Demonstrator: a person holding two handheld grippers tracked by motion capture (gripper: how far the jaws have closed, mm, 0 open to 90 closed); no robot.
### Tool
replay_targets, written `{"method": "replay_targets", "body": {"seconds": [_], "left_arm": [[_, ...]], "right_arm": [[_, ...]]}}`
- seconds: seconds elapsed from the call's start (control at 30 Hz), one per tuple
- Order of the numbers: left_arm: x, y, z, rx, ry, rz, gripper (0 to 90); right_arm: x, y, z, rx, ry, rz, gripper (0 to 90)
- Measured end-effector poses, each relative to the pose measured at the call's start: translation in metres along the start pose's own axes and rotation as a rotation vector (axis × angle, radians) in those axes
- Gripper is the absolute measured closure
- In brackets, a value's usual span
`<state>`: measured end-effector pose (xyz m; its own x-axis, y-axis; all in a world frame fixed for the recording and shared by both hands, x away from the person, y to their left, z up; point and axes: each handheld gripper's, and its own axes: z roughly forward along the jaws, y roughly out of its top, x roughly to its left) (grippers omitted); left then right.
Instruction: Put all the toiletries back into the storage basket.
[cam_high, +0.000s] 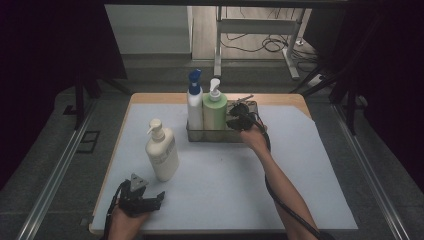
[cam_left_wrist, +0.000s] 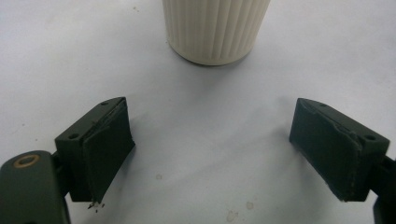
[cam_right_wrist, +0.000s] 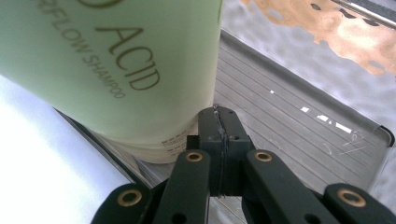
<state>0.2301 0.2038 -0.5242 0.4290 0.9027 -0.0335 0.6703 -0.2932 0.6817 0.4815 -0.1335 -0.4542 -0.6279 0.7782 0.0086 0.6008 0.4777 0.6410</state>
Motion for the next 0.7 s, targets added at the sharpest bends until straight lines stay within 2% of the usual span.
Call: {"method": "replay_targets", "body": {"seconds": [0.23, 0.5, 0.7], "left_arm": [[0.000, 0.000, 0.000, 0.000, 0.001, 0.000, 12.5], [0.000, 0.000, 0.000, -0.001, 0.002, 0.000, 12.5], [0.000, 0.000, 0.000, 0.000, 0.002, 0.001, 12.5]], "right_arm": [[-0.003, -0.001, -0.004, -0.003, 0.012, 0.006, 84.9], [-0.002, -0.003, -0.012, -0.020, 0.009, -0.022, 82.6], [-0.002, -0.006, -0.022, -0.031, 0.008, -0.022, 79.8]]}}
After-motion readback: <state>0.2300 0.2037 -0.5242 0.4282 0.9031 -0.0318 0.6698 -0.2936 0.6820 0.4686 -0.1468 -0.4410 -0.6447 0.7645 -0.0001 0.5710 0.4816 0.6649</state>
